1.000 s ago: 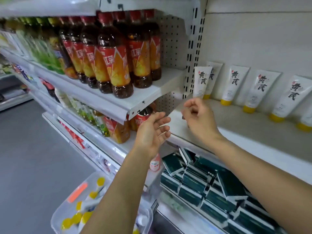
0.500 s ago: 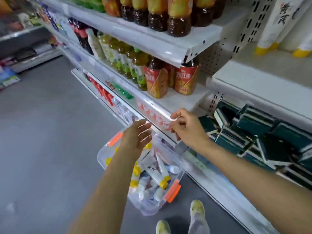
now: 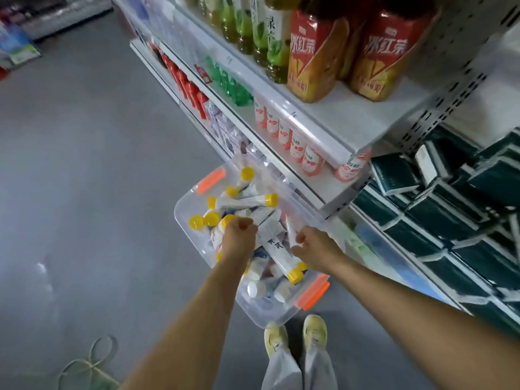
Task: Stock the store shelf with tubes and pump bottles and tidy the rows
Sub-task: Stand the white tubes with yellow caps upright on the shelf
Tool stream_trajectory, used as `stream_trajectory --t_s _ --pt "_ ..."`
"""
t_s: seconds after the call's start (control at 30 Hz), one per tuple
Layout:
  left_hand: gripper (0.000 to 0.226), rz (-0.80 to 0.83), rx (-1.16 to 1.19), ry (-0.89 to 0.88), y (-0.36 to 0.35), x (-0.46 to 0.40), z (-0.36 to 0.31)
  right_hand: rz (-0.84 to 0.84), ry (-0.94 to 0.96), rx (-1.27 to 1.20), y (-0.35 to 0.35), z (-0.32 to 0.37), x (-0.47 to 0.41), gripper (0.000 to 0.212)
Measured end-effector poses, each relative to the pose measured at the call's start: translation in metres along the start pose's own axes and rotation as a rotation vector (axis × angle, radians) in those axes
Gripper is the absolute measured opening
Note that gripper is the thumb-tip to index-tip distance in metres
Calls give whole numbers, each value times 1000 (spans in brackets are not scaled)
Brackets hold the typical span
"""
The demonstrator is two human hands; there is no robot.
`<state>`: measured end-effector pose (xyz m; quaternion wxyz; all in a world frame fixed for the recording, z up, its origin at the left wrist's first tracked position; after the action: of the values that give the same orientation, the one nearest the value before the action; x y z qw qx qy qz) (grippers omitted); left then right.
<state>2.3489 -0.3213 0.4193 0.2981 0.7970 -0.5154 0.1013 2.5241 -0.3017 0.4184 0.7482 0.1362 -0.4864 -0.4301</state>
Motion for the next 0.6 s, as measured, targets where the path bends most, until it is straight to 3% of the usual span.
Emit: stream_trajectory --t_s 0.13,0.3,0.37,0.47,0.6 --pt "34 71 -711 -313 -18 -10 41 -1 11 293 -40 -17 -16 38" --pt "36 38 -1175 -517 -29 -19 69 -117 60 602 -84 -25 -28 56" --pt "35 -27 -1312 -598 -34 -23 70 -228 64 660 -91 -22 -33 56" --pt "35 18 -1489 -647 -40 -24 69 -104 60 608 -99 -25 -43 48" --pt "35 18 -1513 -713 -44 -25 63 -125 47 605 -96 -31 -44 49"
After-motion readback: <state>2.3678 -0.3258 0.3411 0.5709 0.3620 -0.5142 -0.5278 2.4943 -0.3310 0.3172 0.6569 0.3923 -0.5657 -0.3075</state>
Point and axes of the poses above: each hand's wrist, its own x-axis away from the middle knuckle, its own y-axis out of the back of the hand, z = x × y, the point moved 1 cm from there along -x, towards the middle knuckle, and after that the axes turned 5 degrees about -y, right-handed, at the moved point
